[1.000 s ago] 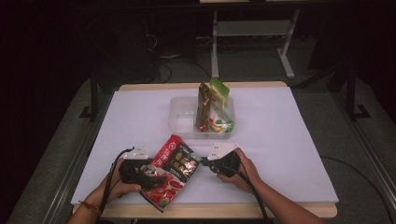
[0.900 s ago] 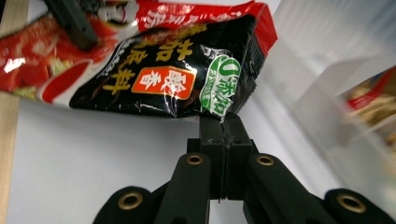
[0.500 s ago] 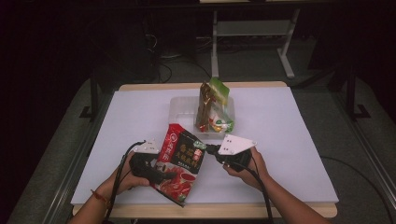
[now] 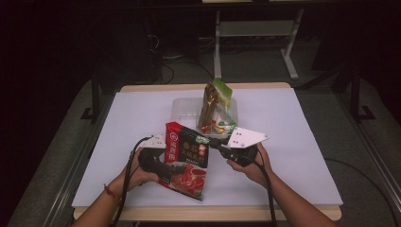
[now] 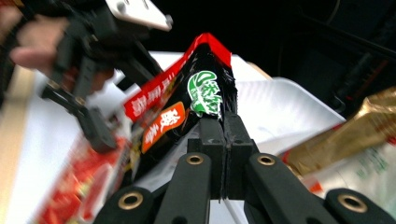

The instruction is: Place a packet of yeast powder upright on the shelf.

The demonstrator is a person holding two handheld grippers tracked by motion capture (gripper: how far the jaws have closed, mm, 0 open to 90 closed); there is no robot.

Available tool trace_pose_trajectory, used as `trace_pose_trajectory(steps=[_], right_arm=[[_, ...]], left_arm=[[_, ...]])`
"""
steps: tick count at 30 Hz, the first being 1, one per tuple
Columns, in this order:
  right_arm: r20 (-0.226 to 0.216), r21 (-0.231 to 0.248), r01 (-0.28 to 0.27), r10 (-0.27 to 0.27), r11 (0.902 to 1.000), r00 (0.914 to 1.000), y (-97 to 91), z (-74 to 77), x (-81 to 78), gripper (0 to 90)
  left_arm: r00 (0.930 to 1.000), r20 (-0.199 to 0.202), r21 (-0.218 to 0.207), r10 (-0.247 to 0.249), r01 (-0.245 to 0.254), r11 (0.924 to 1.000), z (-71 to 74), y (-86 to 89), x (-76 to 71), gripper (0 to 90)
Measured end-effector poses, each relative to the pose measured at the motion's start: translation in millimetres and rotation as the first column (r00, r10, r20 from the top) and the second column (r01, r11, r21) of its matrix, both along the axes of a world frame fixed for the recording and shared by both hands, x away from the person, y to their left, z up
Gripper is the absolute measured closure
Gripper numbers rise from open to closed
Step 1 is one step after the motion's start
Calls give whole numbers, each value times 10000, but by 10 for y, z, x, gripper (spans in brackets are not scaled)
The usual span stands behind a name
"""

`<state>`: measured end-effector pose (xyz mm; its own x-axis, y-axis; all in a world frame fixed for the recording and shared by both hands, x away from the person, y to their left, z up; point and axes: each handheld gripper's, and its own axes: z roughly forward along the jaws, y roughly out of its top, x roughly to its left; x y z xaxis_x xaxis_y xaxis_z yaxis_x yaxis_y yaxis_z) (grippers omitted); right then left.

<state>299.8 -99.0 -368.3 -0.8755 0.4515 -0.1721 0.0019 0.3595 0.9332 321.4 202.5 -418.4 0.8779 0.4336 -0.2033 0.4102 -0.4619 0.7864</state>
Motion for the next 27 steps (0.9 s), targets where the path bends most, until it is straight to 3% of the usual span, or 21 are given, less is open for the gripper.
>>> trace_pose_trajectory(steps=[4,8,17,21,27], right_arm=[[7,209,-152,152,9997,9999,1,5,9,888],[-53,235,-57,58,9997,10000,3,0,22,885],[-390,380,385,-370,9985,9986,-51,-60,96,841],[-595,459,568,-541,9973,9968,-74,-95,129,843],[-939,596,825,-767,9948,9926,-88,-129,156,801]], left_arm=[[9997,-220,-211,-111,106,9997,-25,-15,47,170],[9992,55,60,-407,406,9992,-22,-96,9,177],[9997,-118,-681,-234,226,9974,-47,-15,4,352],[9991,-105,-1081,-401,387,9934,-38,67,-19,512],[9969,41,-1398,-781,779,9871,-25,130,-40,632]])
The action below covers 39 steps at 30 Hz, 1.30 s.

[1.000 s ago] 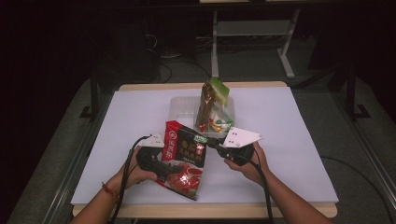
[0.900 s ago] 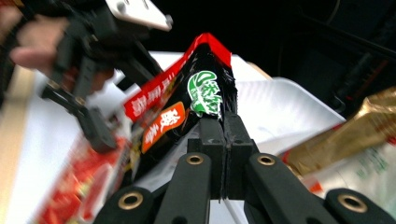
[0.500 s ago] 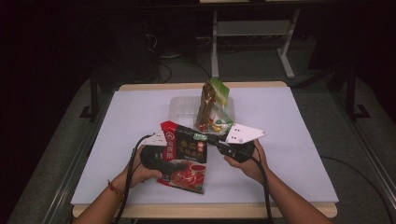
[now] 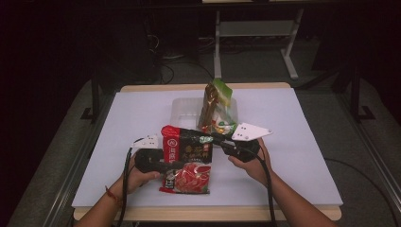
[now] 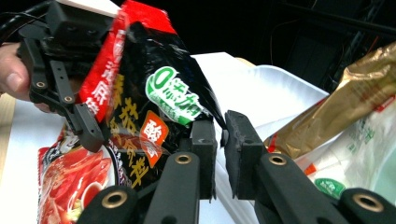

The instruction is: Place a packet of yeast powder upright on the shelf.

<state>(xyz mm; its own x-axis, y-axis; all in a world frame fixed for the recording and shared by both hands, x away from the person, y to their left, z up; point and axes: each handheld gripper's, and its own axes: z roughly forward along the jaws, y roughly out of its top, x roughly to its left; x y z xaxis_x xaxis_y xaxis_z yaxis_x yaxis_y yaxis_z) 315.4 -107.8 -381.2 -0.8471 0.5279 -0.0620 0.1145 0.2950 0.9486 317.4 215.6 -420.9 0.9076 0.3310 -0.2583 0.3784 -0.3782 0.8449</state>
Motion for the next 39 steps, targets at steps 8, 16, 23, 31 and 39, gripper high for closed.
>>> trace_pose_trajectory(steps=[8,16,23,31,39], right_arm=[[-534,-329,202,-220,9993,9983,-58,-82,3,670],[-1308,-1279,-816,647,9884,9893,-21,-236,-103,737],[-1223,-1434,-644,468,9876,9914,81,-248,-137,839],[-1090,-1488,-268,106,9885,9940,187,-215,-144,862],[-985,-1340,-123,-10,9909,9951,191,-188,-129,864]], left_arm=[[9997,82,-145,-249,250,9996,-8,41,-14,686],[9993,324,-81,-171,173,9998,28,23,-71,686],[9990,424,127,141,-147,9998,57,-22,-104,662],[9986,526,209,25,-36,9998,82,-80,-116,667],[9982,483,26,356,-357,9994,105,-89,-105,701]])
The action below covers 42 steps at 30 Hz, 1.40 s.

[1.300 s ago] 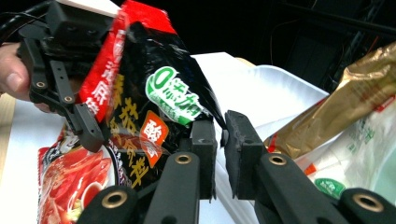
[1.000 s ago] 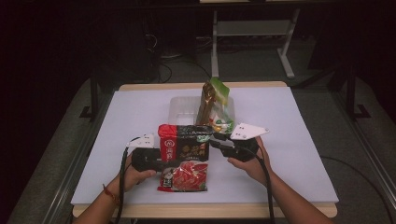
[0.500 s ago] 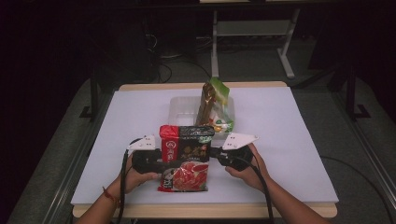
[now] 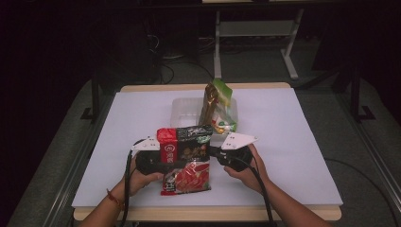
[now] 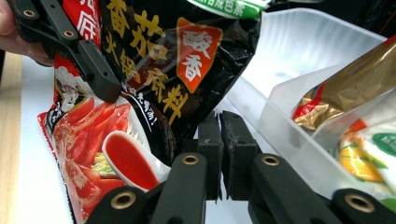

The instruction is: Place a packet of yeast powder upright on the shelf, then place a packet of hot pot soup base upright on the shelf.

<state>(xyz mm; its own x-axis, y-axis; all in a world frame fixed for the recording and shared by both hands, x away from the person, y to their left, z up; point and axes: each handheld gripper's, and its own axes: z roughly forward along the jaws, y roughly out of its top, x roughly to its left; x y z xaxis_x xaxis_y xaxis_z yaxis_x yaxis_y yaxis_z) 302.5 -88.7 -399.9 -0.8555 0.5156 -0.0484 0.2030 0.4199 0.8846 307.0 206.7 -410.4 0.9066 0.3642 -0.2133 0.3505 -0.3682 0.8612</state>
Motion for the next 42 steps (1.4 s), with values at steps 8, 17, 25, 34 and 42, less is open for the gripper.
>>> trace_pose_trajectory(steps=[8,17,25,34,42], right_arm=[[-49,255,-73,75,9996,10000,-110,40,37,702],[-38,483,825,-824,9954,9966,-612,102,30,465],[307,-1091,1930,-1908,9751,9812,-1067,-96,-73,395],[400,-832,3531,-3510,9319,9355,-1457,-216,-34,262],[147,-841,4037,-4039,9110,9147,-1561,-307,-15,251]], left_arm=[[9999,144,-411,-7,13,9992,18,8,-42,761],[9990,344,-542,291,-272,9982,72,43,-96,780],[9963,567,-564,650,-618,9965,108,86,-82,786],[9918,830,-696,967,-911,9934,164,131,-62,789],[9857,1008,-875,1349,-1262,9881,200,177,-21,788]])
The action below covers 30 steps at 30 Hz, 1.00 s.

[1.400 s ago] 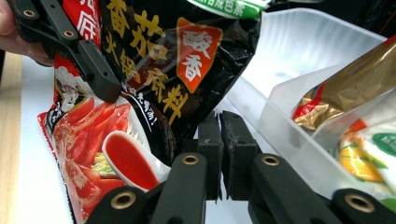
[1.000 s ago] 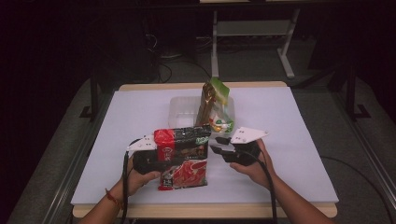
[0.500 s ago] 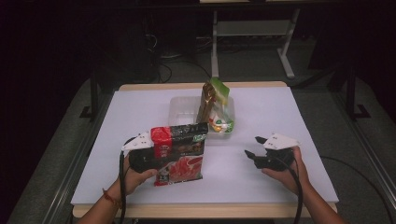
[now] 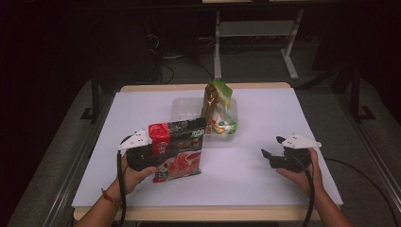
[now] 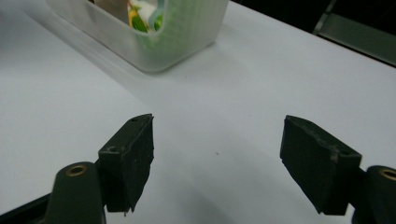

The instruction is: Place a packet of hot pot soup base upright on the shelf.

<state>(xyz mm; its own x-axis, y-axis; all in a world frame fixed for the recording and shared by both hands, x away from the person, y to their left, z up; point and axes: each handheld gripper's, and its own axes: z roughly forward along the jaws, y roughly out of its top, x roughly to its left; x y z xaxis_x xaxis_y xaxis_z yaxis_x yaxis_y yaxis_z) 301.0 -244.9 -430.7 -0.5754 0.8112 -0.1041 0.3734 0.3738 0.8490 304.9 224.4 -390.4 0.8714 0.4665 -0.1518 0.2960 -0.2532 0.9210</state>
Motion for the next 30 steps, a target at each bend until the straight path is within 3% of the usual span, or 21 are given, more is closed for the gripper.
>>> trace_pose_trajectory(steps=[6,16,22,30], right_arm=[[-1,362,257,-257,9990,9997,-62,-10,-35,241],[50,343,254,-256,9991,9997,-65,3,-51,242],[109,449,208,-213,9988,9997,-62,12,-59,244],[130,551,95,-102,9984,9999,-60,11,-53,243]], left_arm=[[9996,231,-216,137,-132,9997,69,-2,-7,787],[9976,545,-417,423,-400,9983,176,23,-26,787],[9934,741,-727,873,-819,9940,272,87,-31,787],[9833,1047,-723,1488,-1417,9873,366,84,-7,786]])
